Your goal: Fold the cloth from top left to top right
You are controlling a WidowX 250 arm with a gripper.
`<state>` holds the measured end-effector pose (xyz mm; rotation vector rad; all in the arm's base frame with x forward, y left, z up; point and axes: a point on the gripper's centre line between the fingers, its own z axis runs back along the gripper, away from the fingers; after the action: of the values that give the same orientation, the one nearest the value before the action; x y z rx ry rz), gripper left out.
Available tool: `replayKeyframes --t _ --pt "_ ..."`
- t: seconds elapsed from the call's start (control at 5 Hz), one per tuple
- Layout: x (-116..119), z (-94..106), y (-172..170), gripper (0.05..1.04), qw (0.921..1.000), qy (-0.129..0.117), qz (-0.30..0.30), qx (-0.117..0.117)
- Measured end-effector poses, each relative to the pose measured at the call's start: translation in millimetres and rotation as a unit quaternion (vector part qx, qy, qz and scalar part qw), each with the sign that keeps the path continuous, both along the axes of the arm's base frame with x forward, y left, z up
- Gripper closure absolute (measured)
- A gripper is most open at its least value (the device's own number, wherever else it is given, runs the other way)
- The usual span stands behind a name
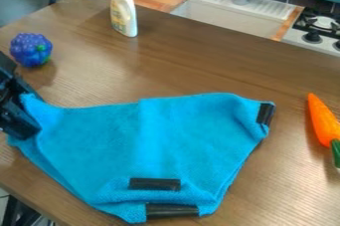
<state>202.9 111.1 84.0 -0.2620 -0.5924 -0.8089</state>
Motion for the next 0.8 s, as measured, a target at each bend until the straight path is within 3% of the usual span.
replayKeyframes --t 0.2,0.4,0.6,0.8 --pt "0.4 -0.6 -2.1 0.731 1.0000 -0.004 0.002 -0.002" --pt "-1.4 4.0 -5.0 0.933 0.9998 -0.003 -0.012 -0.016" --pt "-9.7 23.6 14.9 1.000 0.9985 0.001 -0.031 -0.044" --pt "-18.4 37.0 31.5 1.001 0.9978 0.013 -0.057 -0.030"
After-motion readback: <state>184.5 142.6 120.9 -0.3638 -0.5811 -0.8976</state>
